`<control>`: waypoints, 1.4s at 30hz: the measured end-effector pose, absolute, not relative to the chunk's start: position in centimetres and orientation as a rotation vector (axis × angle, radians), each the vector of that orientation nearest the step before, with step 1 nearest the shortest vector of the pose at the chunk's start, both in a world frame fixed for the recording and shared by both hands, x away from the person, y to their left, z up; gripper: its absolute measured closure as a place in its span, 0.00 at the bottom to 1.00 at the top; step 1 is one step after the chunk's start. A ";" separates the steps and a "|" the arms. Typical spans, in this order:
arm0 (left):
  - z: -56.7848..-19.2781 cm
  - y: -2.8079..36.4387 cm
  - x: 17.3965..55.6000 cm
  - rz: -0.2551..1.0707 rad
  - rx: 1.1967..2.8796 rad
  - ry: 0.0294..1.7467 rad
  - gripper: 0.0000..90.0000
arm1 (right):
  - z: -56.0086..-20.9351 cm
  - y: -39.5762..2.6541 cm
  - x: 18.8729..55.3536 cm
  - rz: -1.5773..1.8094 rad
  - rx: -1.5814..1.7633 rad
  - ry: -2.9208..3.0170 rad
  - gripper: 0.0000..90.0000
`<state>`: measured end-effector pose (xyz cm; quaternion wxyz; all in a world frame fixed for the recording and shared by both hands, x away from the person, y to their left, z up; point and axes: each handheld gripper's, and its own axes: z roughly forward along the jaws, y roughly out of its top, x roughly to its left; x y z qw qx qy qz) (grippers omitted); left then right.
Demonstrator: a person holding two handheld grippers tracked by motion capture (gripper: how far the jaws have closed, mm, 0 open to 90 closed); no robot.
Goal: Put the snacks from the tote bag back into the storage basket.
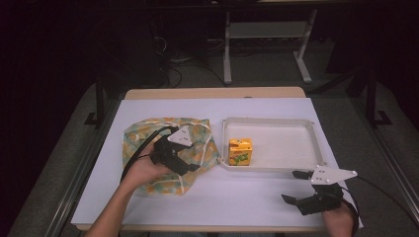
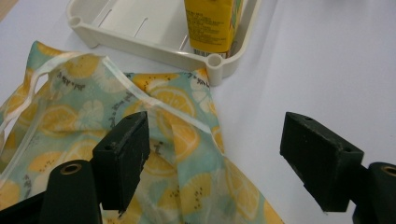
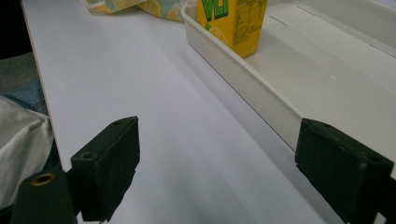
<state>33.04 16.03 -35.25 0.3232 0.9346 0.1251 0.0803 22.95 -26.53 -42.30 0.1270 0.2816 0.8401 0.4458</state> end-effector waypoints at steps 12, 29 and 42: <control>-35.5 18.0 31.6 0.237 2.434 0.358 0.26 | -42.3 -26.6 23.0 1.296 0.833 2.440 0.15; -36.6 20.3 30.0 0.248 2.396 0.423 0.26 | -42.3 -26.6 23.0 1.296 0.841 2.436 0.15; -37.5 21.5 28.8 0.238 2.376 0.447 0.26 | -42.4 -26.7 23.0 1.298 0.851 2.431 0.15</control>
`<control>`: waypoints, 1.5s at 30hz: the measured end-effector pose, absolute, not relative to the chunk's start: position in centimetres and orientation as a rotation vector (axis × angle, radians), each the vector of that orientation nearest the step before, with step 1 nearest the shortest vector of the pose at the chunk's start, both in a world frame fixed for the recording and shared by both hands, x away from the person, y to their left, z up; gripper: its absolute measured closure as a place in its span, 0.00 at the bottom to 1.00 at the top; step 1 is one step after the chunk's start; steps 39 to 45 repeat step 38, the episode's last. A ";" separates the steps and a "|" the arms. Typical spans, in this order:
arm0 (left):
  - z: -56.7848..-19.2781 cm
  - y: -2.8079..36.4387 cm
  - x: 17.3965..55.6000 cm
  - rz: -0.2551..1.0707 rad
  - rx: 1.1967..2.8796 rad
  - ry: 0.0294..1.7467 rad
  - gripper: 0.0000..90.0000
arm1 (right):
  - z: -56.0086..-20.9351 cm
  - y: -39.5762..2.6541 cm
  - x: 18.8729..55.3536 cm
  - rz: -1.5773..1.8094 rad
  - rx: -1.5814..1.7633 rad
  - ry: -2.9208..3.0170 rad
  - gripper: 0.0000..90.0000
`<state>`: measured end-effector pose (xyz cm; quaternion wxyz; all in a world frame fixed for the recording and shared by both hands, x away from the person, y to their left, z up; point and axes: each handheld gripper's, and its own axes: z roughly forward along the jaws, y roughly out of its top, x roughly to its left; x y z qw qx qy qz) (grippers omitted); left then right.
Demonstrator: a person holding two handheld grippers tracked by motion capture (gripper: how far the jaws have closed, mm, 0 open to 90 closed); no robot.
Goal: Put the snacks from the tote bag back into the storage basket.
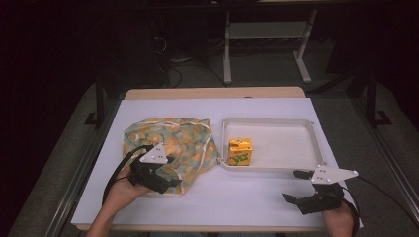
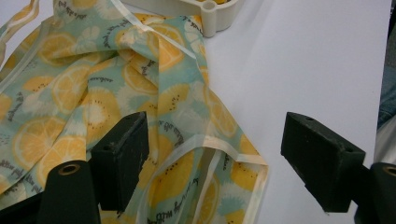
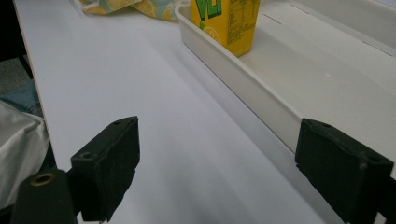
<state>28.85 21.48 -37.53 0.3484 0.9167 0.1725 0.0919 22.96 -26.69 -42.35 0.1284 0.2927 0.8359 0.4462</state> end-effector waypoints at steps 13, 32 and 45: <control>-38.3 22.3 27.4 0.259 2.377 0.457 0.25 | -42.4 -26.7 23.0 1.297 0.855 2.434 0.15; -39.0 23.6 25.6 0.300 2.327 0.468 0.25 | -42.3 -26.8 22.9 1.295 0.838 2.432 0.15; -39.6 24.1 25.2 0.313 2.320 0.478 0.24 | -42.2 -26.9 22.9 1.296 0.831 2.434 0.15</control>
